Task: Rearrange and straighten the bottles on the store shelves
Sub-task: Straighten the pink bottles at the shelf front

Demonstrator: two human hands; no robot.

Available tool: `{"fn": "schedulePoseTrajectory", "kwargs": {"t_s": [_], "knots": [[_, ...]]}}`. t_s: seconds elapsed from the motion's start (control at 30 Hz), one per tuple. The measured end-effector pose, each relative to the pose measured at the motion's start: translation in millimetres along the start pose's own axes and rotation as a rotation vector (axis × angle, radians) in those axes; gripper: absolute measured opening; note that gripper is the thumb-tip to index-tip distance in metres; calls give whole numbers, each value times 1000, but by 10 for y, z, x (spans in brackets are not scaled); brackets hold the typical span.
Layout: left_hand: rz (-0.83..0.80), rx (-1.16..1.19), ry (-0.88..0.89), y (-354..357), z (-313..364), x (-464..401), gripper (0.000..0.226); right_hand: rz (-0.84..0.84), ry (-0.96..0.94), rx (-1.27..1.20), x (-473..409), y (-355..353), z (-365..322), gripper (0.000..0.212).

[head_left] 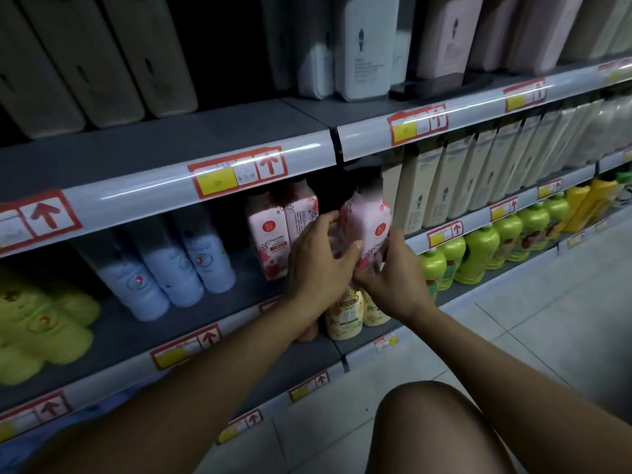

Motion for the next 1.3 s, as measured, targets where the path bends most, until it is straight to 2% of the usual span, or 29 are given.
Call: {"fn": "schedulePoseTrajectory", "kwargs": {"t_s": [0.17,0.43,0.9,1.3], "knots": [[46,69,1,37,-145,-80,48,19,-25,28,-144,37,21,60],[18,53,-10,146,-328,-157,59,42,-9,89,-385,-14,-35,60],[-77,38,-110,341,-609,-178,87,84,-45,-53,-703,309,0,74],[-101,41,-67,413,-714,-100,80,46,-113,-29,-776,524,46,70]]}}
Point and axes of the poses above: each hand's wrist, its own x-axis away from the middle knuckle, its own y-axis out of the palm, z = x × y, the point moved 10 cm from there along -x, towards the middle knuckle, and after that the axes turned 14 degrees about -z, right-handed, at the moved point
